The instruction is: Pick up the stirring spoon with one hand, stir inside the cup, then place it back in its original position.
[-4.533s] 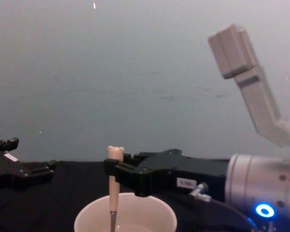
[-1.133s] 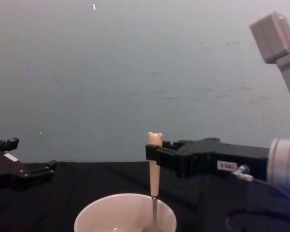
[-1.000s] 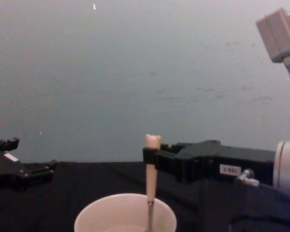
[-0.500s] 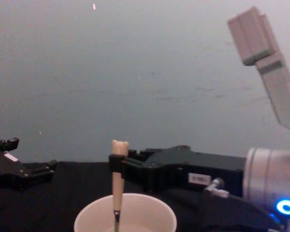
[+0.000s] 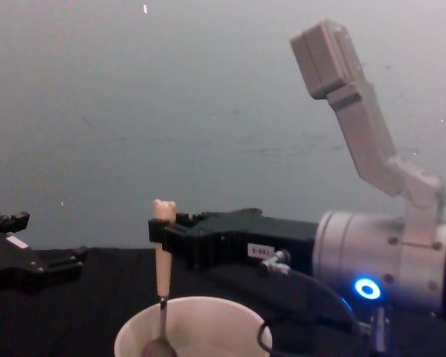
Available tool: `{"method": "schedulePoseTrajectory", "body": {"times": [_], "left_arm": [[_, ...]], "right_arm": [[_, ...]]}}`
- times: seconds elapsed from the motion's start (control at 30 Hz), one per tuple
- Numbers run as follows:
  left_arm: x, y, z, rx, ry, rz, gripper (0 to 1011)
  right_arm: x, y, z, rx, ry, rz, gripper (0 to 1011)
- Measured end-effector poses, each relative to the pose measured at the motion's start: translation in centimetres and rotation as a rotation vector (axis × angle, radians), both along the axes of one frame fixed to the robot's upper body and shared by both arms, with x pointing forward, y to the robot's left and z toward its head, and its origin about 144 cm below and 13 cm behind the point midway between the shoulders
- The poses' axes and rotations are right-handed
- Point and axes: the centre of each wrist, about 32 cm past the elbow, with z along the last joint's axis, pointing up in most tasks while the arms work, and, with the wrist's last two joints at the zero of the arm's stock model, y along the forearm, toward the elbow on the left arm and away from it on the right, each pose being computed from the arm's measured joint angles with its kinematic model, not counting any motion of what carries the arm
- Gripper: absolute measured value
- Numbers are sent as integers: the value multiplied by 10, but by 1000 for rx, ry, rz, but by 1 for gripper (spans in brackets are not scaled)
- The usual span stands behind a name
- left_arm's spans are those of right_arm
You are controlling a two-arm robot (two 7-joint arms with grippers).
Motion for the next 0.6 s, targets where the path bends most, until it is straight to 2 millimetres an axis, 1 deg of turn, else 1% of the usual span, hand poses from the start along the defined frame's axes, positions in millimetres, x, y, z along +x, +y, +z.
{"method": "schedulePoseTrajectory", "body": {"times": [0.23, 0.33, 0.47, 0.5, 0.6], "left_arm": [[0, 0, 0, 0, 0, 0, 1001], [0, 0, 0, 0, 0, 0, 1001], [0, 0, 0, 0, 0, 0, 1001], [0, 0, 0, 0, 0, 0, 1001], [0, 0, 0, 0, 0, 0, 1001]], "right_arm": [[14, 1, -1, -6, 0, -55, 215], [16, -1, 0, -7, 0, -69, 215], [19, -11, 1, -12, -3, -92, 215], [19, -11, 1, -12, -3, -92, 215], [15, -23, 1, -24, -1, -96, 215]]}}
